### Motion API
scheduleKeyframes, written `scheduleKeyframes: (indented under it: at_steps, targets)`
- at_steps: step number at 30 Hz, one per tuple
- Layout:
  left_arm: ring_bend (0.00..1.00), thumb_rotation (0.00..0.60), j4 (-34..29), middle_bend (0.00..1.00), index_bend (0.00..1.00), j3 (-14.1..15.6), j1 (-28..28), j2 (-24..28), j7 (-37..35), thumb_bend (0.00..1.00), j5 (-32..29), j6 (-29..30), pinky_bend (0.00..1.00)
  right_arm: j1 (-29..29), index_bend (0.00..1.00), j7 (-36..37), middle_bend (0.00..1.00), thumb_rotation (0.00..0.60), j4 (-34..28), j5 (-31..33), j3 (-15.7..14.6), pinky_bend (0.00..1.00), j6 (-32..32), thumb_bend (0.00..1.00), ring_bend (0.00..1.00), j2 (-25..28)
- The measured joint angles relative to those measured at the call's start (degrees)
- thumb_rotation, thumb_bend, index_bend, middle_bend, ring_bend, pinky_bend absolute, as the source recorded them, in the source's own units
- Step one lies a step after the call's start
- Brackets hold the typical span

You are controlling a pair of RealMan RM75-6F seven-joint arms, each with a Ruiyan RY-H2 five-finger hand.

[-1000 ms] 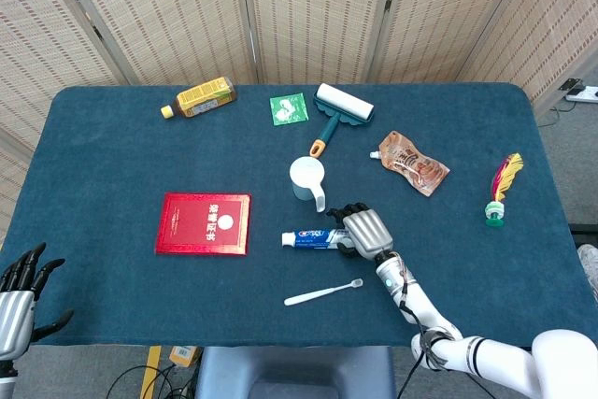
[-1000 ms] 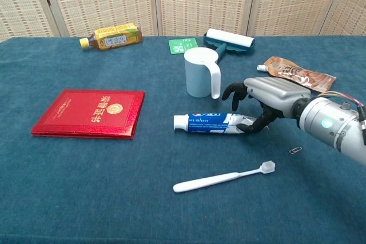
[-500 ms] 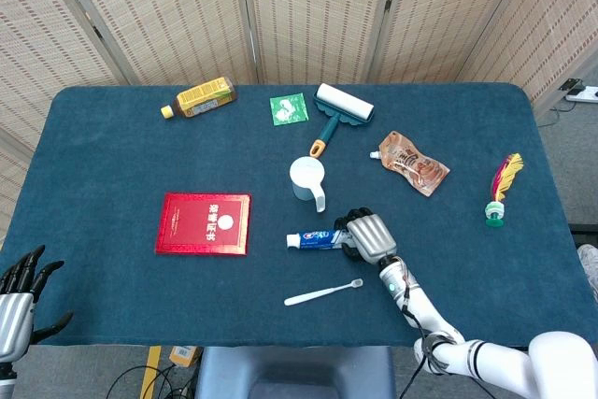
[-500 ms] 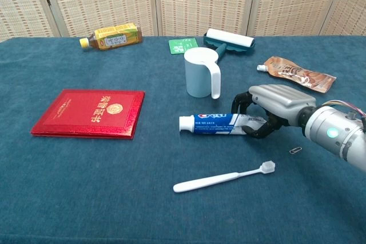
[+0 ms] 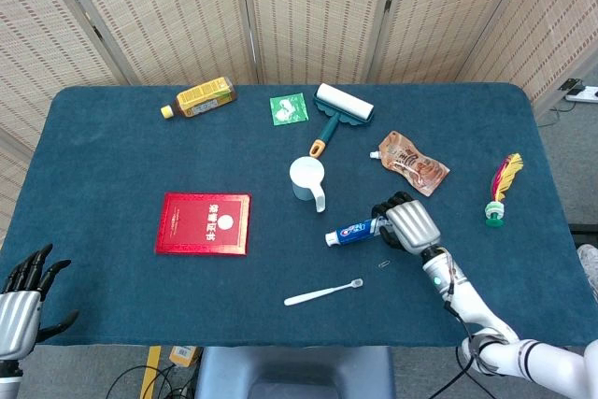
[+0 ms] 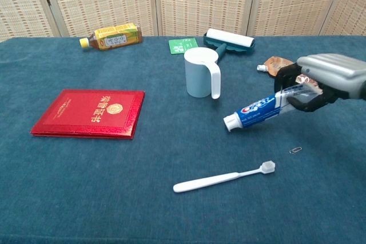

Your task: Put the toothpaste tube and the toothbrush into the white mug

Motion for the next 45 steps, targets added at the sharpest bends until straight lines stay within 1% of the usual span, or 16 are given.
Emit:
scheduleKeyframes:
  at_steps: [2, 4, 8, 11, 13, 19, 22, 26, 29, 31, 34, 36, 37, 39, 41, 45]
  targets:
    - [0.06, 0.6, -0.3, 0.05, 0.23, 0.0, -0.1, 0.0, 0.2, 0.23, 0.2, 0.0, 0.15, -0.3, 0.63, 0.5, 0.62, 0.6, -2.4, -1.1, -0.4, 0.25, 0.4, 0.43, 0.36, 4.3]
    - [0.06, 0.6, -0.5, 0.05, 0.23, 0.0, -0.1, -0.1, 0.5, 0.23, 0.4, 0.0, 0.15, -0.5, 0.64, 0.7, 0.62, 0.6, -4.0, -1.8, -0.7, 0.25, 0.7, 0.43, 0.36, 7.0]
    - [0.06, 0.6, -0.9, 0.05, 0.23, 0.0, -0.2, 0.0, 0.8, 0.23, 0.4, 0.0, 0.15, -0.7, 0.65, 0.7, 0.63, 0.6, -8.3, -3.4, -1.2, 0.25, 1.0, 0.43, 0.37, 14.5]
    - [0.06, 0.6, -1.2, 0.05, 0.23, 0.2, -0.2, 0.0, 1.1, 0.23, 0.7, -0.1, 0.15, -0.3, 0.65, -0.3, 0.64, 0.6, -11.3, -4.1, -1.5, 0.25, 0.2, 0.43, 0.37, 19.1]
    - [0.06, 0.6, -1.4, 0.05, 0.23, 0.2, -0.2, -0.1, 1.2, 0.23, 0.7, 0.0, 0.15, 0.2, 0.65, -1.6, 0.64, 0.6, -13.0, -4.4, -1.7, 0.25, -1.2, 0.43, 0.37, 21.0]
    - [0.06, 0.6, -1.5, 0.05, 0.23, 0.4, 0.0, 0.0, 1.1, 0.23, 0.6, 0.0, 0.15, 2.1, 0.65, -7.1, 0.64, 0.6, -15.3, -4.5, -2.3, 0.25, -5.2, 0.43, 0.37, 21.9]
    - [0.06, 0.6, -1.5, 0.05, 0.23, 0.3, 0.1, 0.1, 0.8, 0.23, 0.5, 0.3, 0.15, 2.9, 0.65, -9.8, 0.63, 0.6, -15.7, -4.7, -2.6, 0.25, -6.2, 0.42, 0.37, 21.2]
    - [0.06, 0.6, -1.1, 0.05, 0.23, 0.4, 0.3, 0.1, 0.6, 0.23, 0.3, 0.3, 0.15, 3.7, 0.65, -12.5, 0.58, 0.6, -16.8, -5.0, -2.3, 0.25, -6.1, 0.39, 0.36, 19.0]
    - [0.06, 0.6, -1.1, 0.05, 0.23, 0.6, 0.4, 0.1, 0.5, 0.23, 0.3, 0.2, 0.15, 4.3, 0.55, -13.6, 0.52, 0.6, -18.0, -5.2, -2.1, 0.24, -6.1, 0.38, 0.31, 17.8]
    - [0.06, 0.6, -1.0, 0.05, 0.23, 0.5, 0.5, 0.2, 0.3, 0.23, 0.2, 0.4, 0.15, 4.7, 0.44, -14.5, 0.46, 0.6, -18.5, -5.0, -2.0, 0.21, -6.4, 0.36, 0.26, 17.3]
    - [0.06, 0.6, -0.9, 0.05, 0.23, 0.3, 0.8, 0.4, -0.2, 0.23, 0.1, 1.0, 0.15, 5.2, 0.2, -16.9, 0.31, 0.6, -19.5, -4.2, -1.7, 0.15, -7.0, 0.3, 0.15, 16.2]
    - [0.06, 0.6, -0.7, 0.05, 0.23, 0.3, 0.9, 0.6, -0.4, 0.23, 0.1, 1.1, 0.15, 5.7, 0.04, -18.2, 0.17, 0.6, -20.6, -3.2, -1.3, 0.1, -7.3, 0.23, 0.08, 15.1]
    - [0.06, 0.6, -0.7, 0.05, 0.23, 0.3, 1.0, 0.6, -0.5, 0.23, 0.0, 1.2, 0.15, 5.8, 0.01, -18.6, 0.11, 0.6, -21.1, -2.6, -1.1, 0.08, -7.4, 0.2, 0.05, 14.7]
    - [0.06, 0.6, -0.6, 0.05, 0.24, 0.3, 1.1, 0.7, -0.7, 0.23, 0.0, 1.3, 0.15, 6.3, 0.0, -19.4, 0.02, 0.6, -22.2, -1.3, -0.6, 0.04, -7.8, 0.16, 0.01, 13.7]
    - [0.06, 0.6, -0.6, 0.05, 0.24, 0.4, 1.3, 0.8, -0.8, 0.23, 0.0, 1.4, 0.15, 6.8, 0.0, -20.1, 0.0, 0.6, -23.0, -0.6, -0.1, 0.03, -7.9, 0.16, 0.0, 12.6]
    - [0.06, 0.6, -0.4, 0.05, 0.24, 0.3, 1.6, 0.9, -1.3, 0.23, -0.3, 1.9, 0.15, 7.2, 0.0, -20.0, 0.0, 0.6, -23.4, -0.3, 0.5, 0.03, -7.2, 0.15, 0.0, 10.7]
